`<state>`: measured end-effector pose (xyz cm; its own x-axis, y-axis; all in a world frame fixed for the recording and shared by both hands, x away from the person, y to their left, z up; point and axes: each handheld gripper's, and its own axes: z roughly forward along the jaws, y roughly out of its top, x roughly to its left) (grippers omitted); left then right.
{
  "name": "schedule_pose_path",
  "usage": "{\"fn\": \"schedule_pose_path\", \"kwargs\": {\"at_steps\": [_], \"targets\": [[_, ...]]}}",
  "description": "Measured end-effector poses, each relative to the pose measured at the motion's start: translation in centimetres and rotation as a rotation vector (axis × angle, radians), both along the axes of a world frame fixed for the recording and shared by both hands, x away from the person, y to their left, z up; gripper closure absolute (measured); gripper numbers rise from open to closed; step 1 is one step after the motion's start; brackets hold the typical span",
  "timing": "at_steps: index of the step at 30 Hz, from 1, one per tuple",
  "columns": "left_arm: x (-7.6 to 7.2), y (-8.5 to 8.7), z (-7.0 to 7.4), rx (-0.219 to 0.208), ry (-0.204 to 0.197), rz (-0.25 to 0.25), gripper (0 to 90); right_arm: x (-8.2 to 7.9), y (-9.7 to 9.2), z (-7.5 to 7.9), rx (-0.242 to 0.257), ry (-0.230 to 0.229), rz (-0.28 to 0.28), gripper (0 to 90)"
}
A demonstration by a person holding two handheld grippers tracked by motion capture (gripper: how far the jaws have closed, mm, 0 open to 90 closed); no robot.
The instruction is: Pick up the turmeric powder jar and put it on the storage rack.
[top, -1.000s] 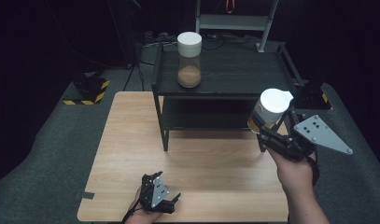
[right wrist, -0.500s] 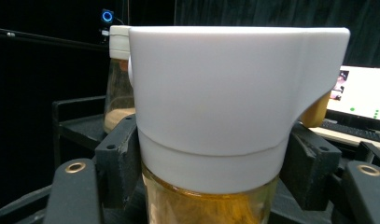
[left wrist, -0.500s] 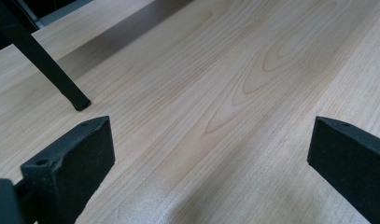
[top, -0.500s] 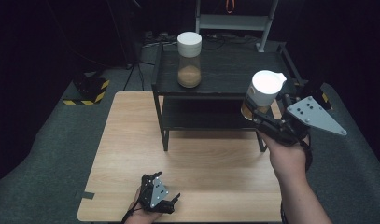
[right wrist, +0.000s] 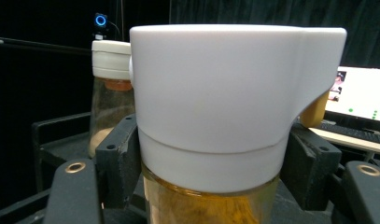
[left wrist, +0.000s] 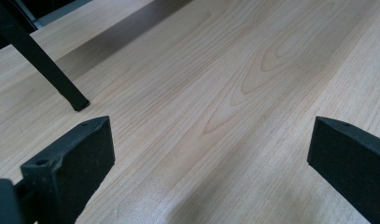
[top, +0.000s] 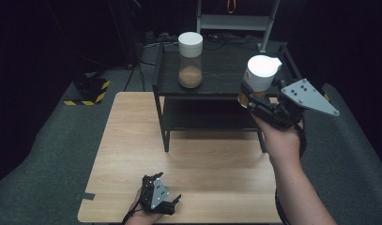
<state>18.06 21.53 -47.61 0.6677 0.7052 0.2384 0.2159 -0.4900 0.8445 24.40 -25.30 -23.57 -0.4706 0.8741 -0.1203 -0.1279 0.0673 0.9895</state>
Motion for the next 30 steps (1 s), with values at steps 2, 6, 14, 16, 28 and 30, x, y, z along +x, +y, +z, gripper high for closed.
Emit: {"fn": "schedule_pose_path", "kwargs": {"at_steps": [2,6,14,16,28,30], "targets": [[0.0,0.0,0.0,0.001,-0.001,0.000,0.9,0.4,0.2,0.1,-0.001,0.000,-0.007,30.2],[0.0,0.0,0.0,0.003,-0.002,0.000,0.9,1.2,0.4,0.2,0.008,0.010,-0.011,30.2],[0.1,0.1,0.0,-0.004,0.003,-0.002,0.9,3.2,0.7,0.4,0.015,0.022,-0.028,30.2],[0.1,0.1,0.0,-0.008,0.003,-0.002,0.9,3.6,0.9,0.5,0.012,0.025,-0.037,30.2],[0.0,0.1,0.0,-0.004,0.000,-0.004,0.9,6.0,1.7,0.6,0.040,0.064,-0.060,30.2],[0.0,0.1,-0.1,-0.001,-0.005,-0.006,0.9,6.4,1.8,0.6,0.044,0.072,-0.062,30.2]]}}
